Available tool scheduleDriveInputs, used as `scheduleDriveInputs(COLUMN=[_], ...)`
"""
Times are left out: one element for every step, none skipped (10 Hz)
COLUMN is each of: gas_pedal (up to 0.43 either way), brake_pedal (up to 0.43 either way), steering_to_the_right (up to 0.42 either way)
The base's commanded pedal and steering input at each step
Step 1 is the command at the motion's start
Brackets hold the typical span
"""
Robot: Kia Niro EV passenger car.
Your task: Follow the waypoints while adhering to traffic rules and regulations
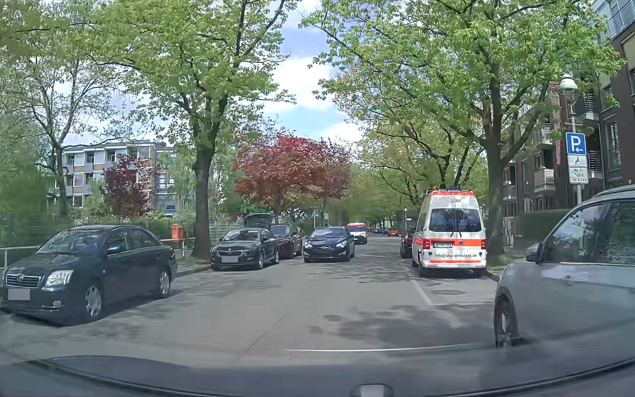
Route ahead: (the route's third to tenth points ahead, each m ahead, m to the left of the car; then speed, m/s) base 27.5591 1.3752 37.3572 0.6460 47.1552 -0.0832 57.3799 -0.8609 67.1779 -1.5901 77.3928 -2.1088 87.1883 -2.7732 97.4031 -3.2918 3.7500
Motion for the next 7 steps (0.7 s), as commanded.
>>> scheduleDriveInputs(gas_pedal=[0.260, 0.260, 0.260, 0.260, 0.260, 0.240, 0.240], brake_pedal=[0.018, 0.018, 0.018, 0.018, 0.018, 0.018, 0.018], steering_to_the_right=[0.013, 0.027, 0.034, 0.038, 0.048, 0.069, 0.089])
